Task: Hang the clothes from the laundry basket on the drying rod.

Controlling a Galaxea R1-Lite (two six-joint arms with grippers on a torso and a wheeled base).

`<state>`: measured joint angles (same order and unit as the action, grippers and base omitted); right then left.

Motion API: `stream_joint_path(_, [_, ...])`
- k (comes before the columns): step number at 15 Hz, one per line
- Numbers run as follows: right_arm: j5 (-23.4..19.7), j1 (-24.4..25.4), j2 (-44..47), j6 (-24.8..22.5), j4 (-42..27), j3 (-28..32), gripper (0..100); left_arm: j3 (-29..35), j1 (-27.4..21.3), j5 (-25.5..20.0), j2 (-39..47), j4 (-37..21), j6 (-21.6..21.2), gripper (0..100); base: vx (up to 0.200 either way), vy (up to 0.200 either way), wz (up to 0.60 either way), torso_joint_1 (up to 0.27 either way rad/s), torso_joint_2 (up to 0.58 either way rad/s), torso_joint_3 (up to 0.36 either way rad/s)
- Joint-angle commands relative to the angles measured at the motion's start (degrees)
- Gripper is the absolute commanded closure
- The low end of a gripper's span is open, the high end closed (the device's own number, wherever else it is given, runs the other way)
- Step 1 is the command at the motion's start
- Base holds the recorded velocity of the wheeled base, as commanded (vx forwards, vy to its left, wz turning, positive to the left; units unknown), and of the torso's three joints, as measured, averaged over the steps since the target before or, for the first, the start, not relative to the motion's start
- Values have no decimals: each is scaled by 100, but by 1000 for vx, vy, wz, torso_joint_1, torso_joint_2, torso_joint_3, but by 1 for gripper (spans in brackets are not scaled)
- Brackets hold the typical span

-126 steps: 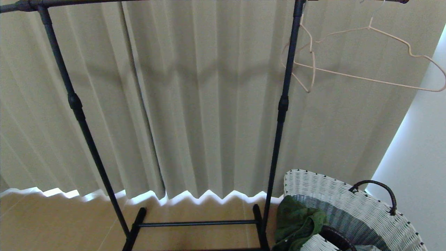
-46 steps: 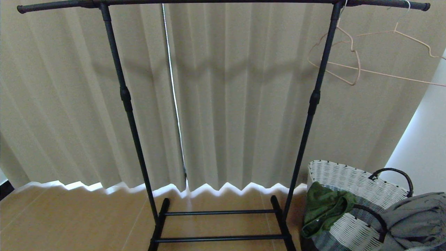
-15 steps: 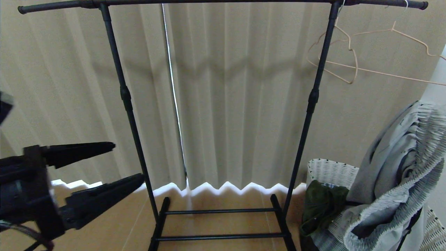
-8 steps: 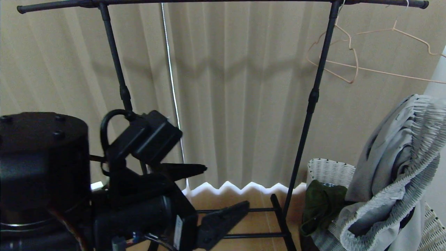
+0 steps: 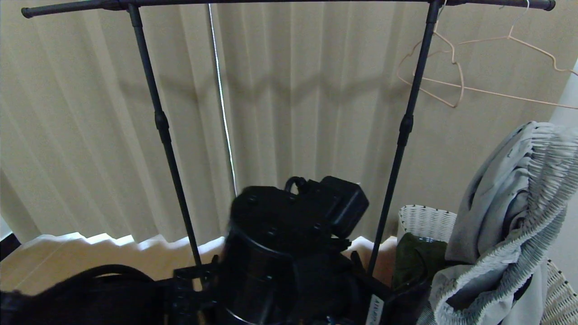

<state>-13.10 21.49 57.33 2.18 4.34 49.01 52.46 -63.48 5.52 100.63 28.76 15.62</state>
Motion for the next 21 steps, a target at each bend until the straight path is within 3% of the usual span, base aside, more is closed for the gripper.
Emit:
stream_joint_path(1, [-8, 83, -20, 2, -3, 30, 100, 274, -279, 168, 730, 51, 214, 0, 0, 0, 0, 0, 0, 0])
stream_joint_path(4, [1, 189, -20, 37, -3, 65, 100, 450, -446, 221, 1116, 315, 328, 0, 0, 0, 0, 0, 0, 0])
stream_joint_path(6, [1, 215, -47, 45, -3, 65, 100, 898, -376, 801, 1503, 420, 354, 0, 0, 0, 0, 0, 0, 0])
stream_joint_path(10, [1, 215, -47, 72, -3, 74, 100, 1223, -341, 1197, 2127, 411, 460, 0, 0, 0, 0, 0, 0, 0])
stream_joint_path(15, [1, 215, -143, 72, -3, 65, 100, 1003, -341, 1258, 2162, 411, 460, 0, 0, 0, 0, 0, 0, 0])
stream_joint_path(16, [10, 215, -143, 72, -3, 65, 100, 995, -350, 1258, 2153, 403, 460, 100, 0, 0, 0, 0, 0, 0])
stream_joint_path(19, [27, 206, -117, 63, -21, 65, 100, 880, -376, 1293, 1916, 438, 442, 100, 0, 0, 0, 0, 0, 0])
stream_joint_path(21, [36, 206, 24, 63, -38, 74, 100, 538, -490, 1557, 1477, 438, 381, 100, 0, 0, 0, 0, 0, 0])
